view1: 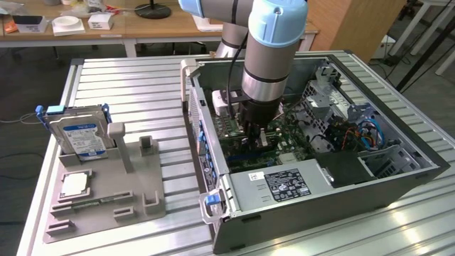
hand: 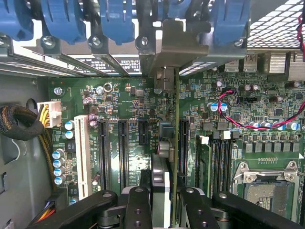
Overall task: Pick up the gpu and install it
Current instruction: 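Insert the gpu into the slot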
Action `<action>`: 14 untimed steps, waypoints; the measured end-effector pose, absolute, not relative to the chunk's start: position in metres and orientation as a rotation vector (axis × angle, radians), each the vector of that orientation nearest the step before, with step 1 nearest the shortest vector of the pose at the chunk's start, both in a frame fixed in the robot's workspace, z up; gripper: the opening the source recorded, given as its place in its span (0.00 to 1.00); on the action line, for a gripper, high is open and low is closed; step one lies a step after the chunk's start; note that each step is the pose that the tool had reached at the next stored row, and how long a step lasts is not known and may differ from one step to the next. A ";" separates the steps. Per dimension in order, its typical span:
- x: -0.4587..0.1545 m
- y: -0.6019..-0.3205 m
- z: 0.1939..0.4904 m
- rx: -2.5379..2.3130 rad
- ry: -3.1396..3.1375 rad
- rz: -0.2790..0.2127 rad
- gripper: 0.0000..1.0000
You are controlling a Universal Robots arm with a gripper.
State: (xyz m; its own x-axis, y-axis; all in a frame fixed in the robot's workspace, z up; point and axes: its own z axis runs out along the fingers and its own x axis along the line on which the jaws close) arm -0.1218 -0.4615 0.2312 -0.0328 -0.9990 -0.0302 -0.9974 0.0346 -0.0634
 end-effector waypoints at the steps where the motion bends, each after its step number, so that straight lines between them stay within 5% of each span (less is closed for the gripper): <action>1: -0.122 -0.461 0.231 -2.138 2.211 -0.038 0.28; 14: -0.122 -0.461 0.230 -2.139 2.210 -0.038 0.28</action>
